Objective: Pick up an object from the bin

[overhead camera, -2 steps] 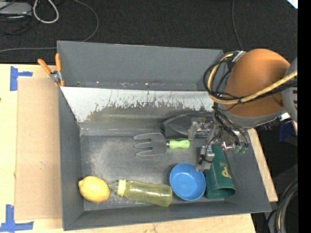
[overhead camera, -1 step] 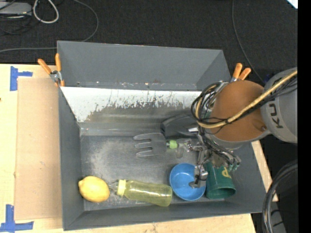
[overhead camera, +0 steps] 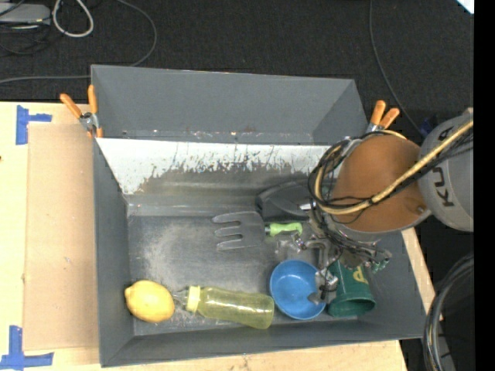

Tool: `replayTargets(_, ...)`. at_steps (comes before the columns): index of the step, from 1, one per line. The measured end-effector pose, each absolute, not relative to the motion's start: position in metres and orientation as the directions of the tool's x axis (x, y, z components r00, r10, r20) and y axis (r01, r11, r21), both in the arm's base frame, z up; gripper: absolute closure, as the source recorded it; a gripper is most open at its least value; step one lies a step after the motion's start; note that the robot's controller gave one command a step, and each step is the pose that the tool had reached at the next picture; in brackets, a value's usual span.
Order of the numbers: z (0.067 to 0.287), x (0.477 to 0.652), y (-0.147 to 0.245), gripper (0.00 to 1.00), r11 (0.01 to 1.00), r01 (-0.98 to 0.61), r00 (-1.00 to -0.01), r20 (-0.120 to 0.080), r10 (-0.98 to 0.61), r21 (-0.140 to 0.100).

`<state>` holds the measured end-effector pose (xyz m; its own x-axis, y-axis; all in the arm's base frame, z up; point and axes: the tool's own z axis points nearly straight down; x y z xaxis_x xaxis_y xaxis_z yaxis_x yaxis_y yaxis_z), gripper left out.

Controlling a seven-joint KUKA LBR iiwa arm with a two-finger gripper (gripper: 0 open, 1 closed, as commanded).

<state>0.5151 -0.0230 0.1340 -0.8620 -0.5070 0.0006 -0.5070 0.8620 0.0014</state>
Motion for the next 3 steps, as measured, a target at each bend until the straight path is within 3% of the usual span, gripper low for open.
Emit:
replayTargets(1, 0.119, 0.519, -0.021, 0.00, 0.852, -0.523, -0.852, 0.007, -0.523, 0.006)
replayTargets(2, 0.069, 0.528, -0.027, 0.00, 0.638, -0.770, -0.638, 0.001, -0.770, 0.005)
replayTargets(3, 0.070, 0.528, -0.024, 1.00, 0.561, -0.827, -0.561, 0.001, -0.827, 0.006)
